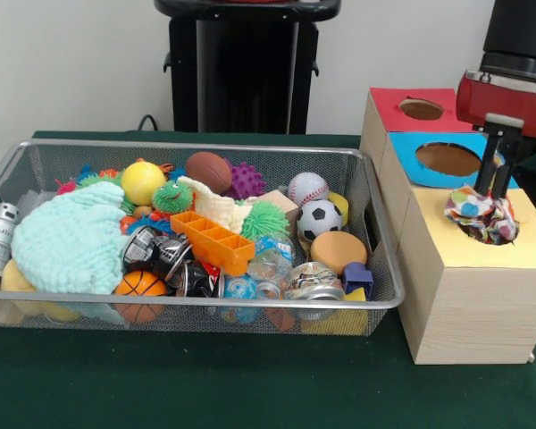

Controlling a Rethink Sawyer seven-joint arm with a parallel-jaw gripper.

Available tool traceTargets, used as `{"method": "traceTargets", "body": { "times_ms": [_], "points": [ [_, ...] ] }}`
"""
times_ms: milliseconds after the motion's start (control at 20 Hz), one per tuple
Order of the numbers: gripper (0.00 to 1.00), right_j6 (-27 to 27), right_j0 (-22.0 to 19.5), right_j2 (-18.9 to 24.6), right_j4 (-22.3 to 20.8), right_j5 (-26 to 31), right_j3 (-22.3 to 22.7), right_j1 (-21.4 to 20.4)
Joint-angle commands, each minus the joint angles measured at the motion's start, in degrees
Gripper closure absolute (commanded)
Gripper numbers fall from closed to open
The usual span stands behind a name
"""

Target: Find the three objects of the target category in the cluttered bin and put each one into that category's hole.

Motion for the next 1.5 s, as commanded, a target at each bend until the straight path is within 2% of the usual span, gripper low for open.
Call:
{"method": "traceTargets", "body": {
  "times_ms": [50,800,1050,1350,1500],
  "points": [
    [1.0,10.55,-0.46,4.72,1.17,1.12,4.53,2.11],
    [1.0,10.86,0.0,2.99,1.19,-2.77,0.8,5.65],
    [1.0,8.83,-1.74,4.27,0.3,-4.54,0.16,6.18],
    [1.0,5.57,-4.87,7.73,-0.9,-6.12,-1.83,7.1],
    [1.0,5.69,-5.19,7.93,-0.78,-6.72,-2.65,7.93]
  ]
}}
